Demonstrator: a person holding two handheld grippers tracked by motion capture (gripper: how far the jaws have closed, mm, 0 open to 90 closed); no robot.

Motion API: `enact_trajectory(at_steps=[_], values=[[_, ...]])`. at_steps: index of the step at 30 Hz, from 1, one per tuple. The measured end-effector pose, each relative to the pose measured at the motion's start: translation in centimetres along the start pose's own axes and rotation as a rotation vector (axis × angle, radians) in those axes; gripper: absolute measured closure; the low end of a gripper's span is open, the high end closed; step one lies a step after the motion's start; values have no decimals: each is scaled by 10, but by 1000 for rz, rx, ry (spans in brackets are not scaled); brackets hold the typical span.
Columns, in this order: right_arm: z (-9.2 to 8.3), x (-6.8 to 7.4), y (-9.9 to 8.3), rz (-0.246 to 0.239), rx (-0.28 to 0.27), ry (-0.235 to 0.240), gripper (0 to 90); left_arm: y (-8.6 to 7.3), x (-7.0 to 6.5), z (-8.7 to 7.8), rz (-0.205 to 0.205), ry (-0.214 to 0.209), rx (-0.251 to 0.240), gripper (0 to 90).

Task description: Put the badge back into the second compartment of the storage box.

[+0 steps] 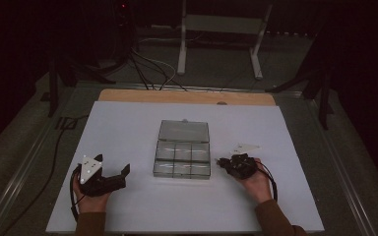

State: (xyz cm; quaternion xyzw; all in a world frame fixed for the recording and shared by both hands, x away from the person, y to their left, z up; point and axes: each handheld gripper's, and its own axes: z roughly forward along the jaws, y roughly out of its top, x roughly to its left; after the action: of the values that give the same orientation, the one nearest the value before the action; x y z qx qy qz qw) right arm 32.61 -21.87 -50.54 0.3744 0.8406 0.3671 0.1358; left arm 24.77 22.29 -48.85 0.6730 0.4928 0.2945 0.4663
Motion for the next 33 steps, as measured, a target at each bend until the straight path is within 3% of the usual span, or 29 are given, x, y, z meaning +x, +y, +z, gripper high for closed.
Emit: enact_trajectory(at_steps=[17,33], values=[[8,0,-2,-7,18,-45,864,0,1,-1,-3,6,0,15],[-4,0,2,31,-56,-35,865,3,3,-2,6,1,2,15]])
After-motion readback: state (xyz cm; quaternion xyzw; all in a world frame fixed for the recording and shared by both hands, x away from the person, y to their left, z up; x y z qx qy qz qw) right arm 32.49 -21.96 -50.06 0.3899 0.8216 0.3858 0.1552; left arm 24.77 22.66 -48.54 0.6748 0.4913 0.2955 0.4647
